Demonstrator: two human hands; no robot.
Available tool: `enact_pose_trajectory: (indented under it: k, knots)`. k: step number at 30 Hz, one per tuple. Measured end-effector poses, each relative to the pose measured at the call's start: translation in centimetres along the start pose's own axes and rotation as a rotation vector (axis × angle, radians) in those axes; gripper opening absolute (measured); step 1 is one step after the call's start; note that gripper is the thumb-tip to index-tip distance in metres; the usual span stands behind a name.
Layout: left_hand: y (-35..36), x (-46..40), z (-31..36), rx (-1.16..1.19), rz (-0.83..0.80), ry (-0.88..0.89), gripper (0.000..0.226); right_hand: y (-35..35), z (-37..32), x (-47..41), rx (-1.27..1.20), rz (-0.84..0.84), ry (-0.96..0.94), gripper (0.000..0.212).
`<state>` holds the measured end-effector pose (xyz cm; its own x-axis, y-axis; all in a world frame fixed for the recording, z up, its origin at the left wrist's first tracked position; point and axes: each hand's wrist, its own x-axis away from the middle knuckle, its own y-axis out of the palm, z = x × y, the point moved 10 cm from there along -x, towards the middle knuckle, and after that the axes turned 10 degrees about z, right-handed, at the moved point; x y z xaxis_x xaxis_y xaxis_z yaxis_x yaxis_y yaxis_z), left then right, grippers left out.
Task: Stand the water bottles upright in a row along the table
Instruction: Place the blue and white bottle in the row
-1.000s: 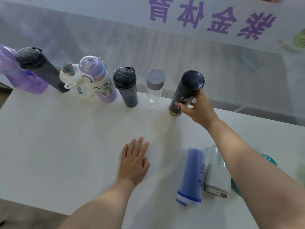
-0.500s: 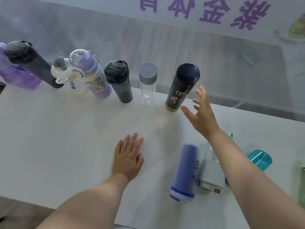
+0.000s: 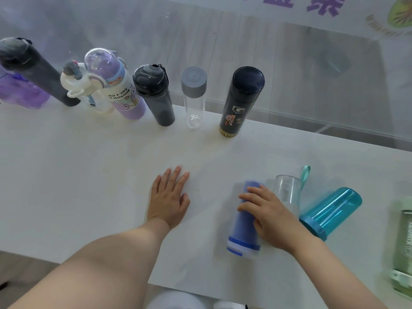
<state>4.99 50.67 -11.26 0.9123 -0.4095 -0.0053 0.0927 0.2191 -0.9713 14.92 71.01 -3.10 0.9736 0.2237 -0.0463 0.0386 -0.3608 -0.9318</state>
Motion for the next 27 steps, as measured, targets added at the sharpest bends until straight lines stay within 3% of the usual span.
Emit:
enact_pose_trajectory:
  k: [4,8,15,22,27]
  knots:
    - [-0.2,0.0,0.1,-0.003,0.014,0.000,0.060,1.6,-0.3,1.2,0.210,-0.231,-0.078,0.070]
    - [-0.2,0.0,0.0,0.010,0.021,-0.003,0.060,3.0,-0.7,1.0,0.330,-0.273,-0.169,0.081]
    - [-0.2,0.0,-0.1,0.025,0.028,-0.009,0.060,2.4,-0.8,-0.6,0.197,-0.037,-0.010,0.079]
    - [-0.2,-0.1,0.0,0.029,0.036,-0.010,0.061,-1.2,2.4,-0.2,-0.223,0.329,0.373,0.083]
    - [-0.1,-0.1,0.0,0.015,0.024,-0.016,0.061,-2.1,4.1,0.5,-0.468,0.414,0.642,0.074]
